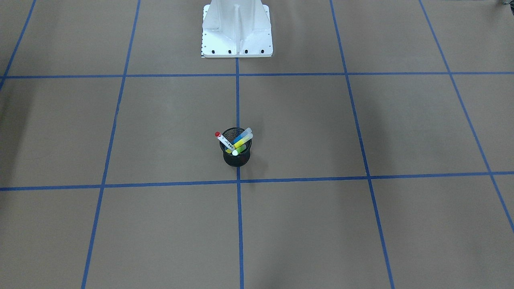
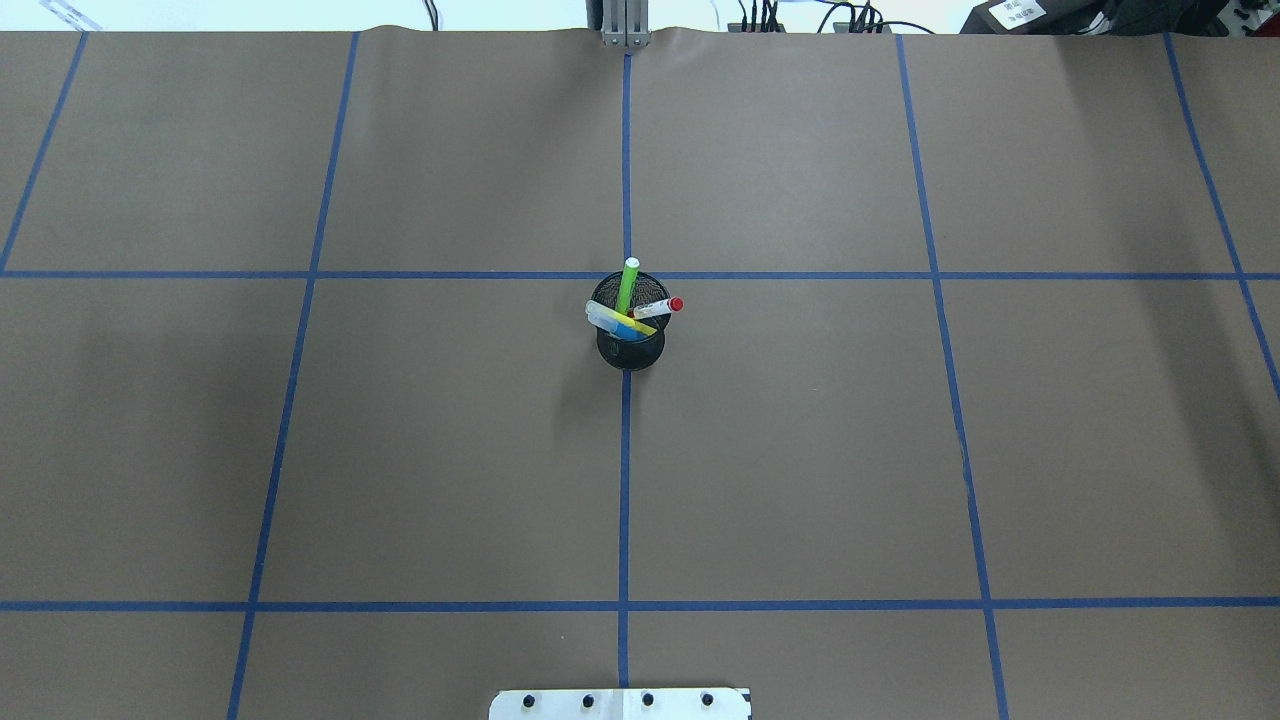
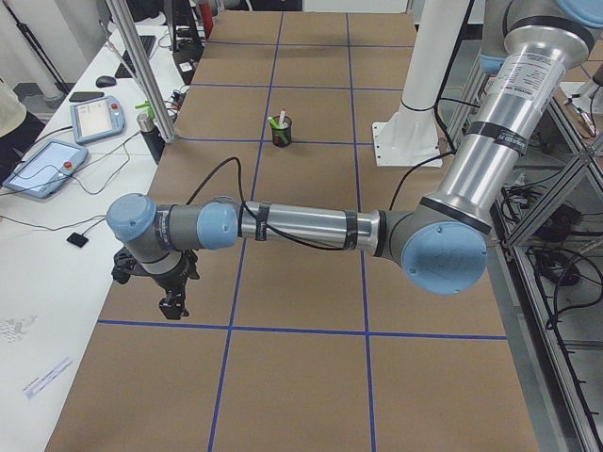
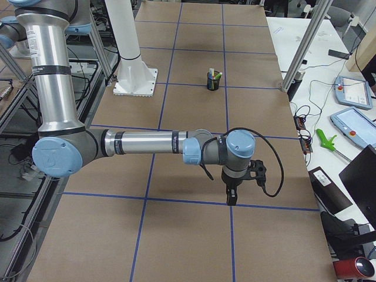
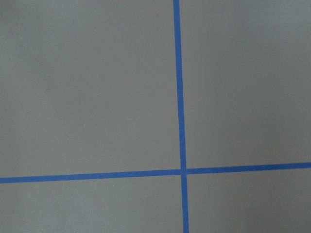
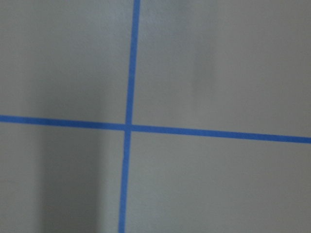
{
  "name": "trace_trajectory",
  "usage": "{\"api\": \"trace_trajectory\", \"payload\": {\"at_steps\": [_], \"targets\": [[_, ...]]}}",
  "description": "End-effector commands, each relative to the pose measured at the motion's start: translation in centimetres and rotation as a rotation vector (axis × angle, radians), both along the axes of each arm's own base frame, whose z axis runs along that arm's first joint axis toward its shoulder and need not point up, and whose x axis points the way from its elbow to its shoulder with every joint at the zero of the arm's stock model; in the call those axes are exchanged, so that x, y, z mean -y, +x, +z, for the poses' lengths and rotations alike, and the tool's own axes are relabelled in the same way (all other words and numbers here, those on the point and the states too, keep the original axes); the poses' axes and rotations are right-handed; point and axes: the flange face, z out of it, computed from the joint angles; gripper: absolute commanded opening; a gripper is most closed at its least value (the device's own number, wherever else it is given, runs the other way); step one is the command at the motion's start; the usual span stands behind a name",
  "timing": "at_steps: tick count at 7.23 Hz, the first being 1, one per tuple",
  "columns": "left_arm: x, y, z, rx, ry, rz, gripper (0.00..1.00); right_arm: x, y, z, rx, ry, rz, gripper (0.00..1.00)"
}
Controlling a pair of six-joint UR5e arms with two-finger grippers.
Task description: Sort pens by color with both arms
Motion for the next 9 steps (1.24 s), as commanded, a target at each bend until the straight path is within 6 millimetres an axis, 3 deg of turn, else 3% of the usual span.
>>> {"api": "trace_trajectory", "payload": {"at_steps": [1, 2, 3, 4, 5, 6, 7, 8, 9], "targets": [[1.4, 2.0, -3.4, -0.089, -0.004, -0.026, 1.00, 2.9, -3.9, -2.0, -0.037, -0.012, -0.013, 1.00], [1.7, 3.6, -5.5, -0.128, 0.006, -0.026, 1.00, 7.8, -4.5, -4.5, -0.086, -0.081, -0.019, 1.00], [2.5, 6.4, -8.7, -0.125, 0.026, -0.010, 1.00, 11.6, -5.3, -9.9, -0.165, -0.174, -0.030, 1.00], [2.5, 8.5, -9.5, -0.124, 0.034, 0.016, 1.00, 14.1, -4.8, -16.4, -0.273, -0.166, -0.024, 1.00], [2.6, 8.6, -9.9, -0.124, 0.041, 0.018, 1.00, 14.4, -4.5, -18.8, -0.293, -0.126, -0.018, 1.00], [2.5, 8.6, -10.5, -0.118, 0.057, 0.020, 1.00, 14.7, -4.2, -19.0, -0.324, -0.098, -0.010, 0.97], [2.5, 8.6, -11.1, -0.112, 0.055, 0.005, 1.00, 14.4, -5.4, -20.5, -0.277, -0.102, 0.024, 0.87], [2.6, 8.8, -13.3, -0.102, 0.042, -0.035, 1.00, 14.0, -12.6, -23.3, -0.039, -0.124, -0.001, 1.00], [2.0, 9.8, -14.0, -0.098, 0.031, -0.043, 1.00, 12.0, -20.2, -28.7, 0.037, -0.035, -0.012, 1.00]]}}
